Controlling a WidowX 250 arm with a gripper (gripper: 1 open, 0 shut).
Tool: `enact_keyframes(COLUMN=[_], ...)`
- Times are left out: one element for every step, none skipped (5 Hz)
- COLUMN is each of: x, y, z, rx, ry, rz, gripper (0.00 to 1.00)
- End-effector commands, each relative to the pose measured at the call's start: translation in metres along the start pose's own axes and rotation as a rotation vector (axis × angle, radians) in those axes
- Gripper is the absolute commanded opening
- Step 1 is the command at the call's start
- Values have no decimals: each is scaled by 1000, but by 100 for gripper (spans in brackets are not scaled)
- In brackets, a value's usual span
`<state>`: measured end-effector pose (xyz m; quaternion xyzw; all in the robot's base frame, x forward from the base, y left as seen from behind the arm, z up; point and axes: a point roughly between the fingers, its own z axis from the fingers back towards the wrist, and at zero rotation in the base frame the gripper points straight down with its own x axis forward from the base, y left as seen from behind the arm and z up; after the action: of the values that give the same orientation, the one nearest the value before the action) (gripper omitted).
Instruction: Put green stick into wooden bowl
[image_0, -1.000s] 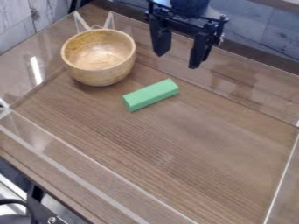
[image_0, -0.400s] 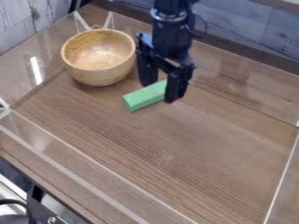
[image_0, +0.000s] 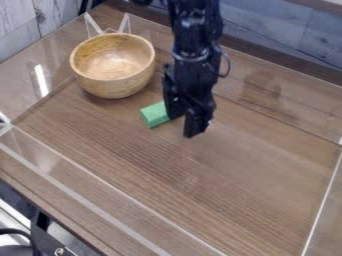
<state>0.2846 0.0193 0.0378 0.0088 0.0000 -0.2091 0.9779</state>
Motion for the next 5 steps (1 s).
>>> enact_keyframes(x=[1,-2,-5,-2,3], y=[4,2,9,21,32], z=[1,1,22,49,41], rx=[37,26,7,-16,-29], ry=[-50,-80,-103,-146,-150], rz=[51,111,167,164,37], gripper=[0,0,0,0,0])
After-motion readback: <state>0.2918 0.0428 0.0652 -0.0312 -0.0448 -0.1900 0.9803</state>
